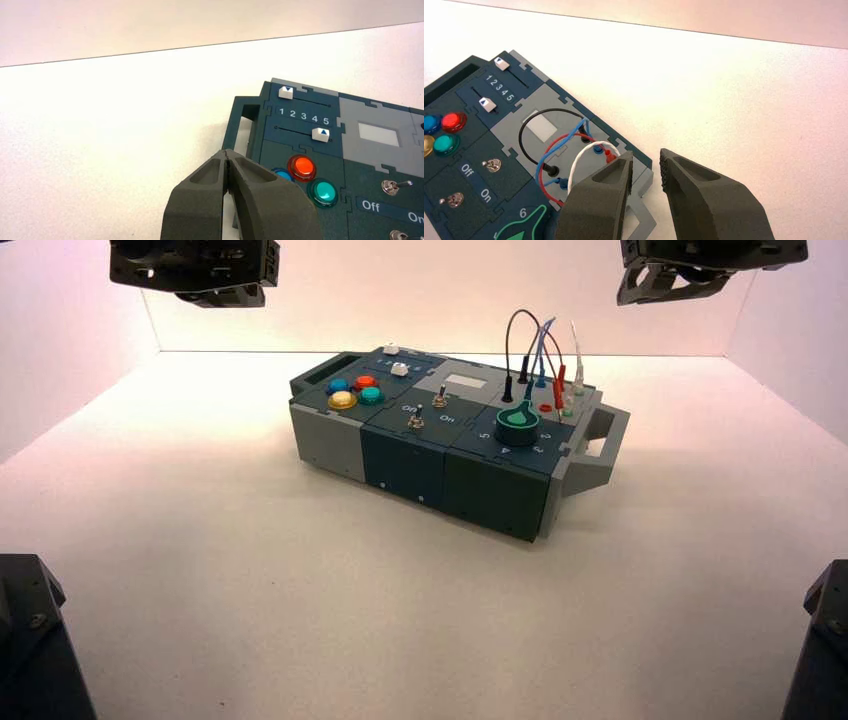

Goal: Push the blue button with the left gripper.

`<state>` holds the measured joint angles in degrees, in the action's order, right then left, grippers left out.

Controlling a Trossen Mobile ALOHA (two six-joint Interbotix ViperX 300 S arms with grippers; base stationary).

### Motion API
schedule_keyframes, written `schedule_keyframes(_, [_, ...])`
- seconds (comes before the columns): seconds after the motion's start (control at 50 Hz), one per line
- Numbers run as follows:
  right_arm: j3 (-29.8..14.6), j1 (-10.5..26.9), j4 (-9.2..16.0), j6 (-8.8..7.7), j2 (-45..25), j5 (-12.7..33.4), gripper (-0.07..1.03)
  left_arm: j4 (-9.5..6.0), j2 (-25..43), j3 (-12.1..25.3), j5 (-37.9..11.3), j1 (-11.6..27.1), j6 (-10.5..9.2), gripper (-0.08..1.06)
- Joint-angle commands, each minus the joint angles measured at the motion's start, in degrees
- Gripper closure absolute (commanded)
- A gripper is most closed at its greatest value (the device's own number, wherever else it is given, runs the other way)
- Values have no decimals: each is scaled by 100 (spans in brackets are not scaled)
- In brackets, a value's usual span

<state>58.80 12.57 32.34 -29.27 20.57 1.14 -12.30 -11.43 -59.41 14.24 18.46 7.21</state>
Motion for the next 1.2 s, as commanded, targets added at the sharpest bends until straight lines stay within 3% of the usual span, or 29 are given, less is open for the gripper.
schedule_keyframes(0.02, [-62, 18, 9, 0, 88, -44, 65, 18, -105, 114, 26, 0, 18, 101])
schedule_keyframes(0.44, [-62, 9, 18, 9, 88, -44, 65, 18, -149, 105, -9, 0, 18, 100])
schedule_keyframes(0.82, [-70, 18, 9, 9, 53, -53, 65, 26, -290, 237, -694, 0, 18, 101])
schedule_keyframes(1.2, [-62, 18, 9, 9, 70, -53, 65, 44, -44, 589, -1195, 343, 272, 101])
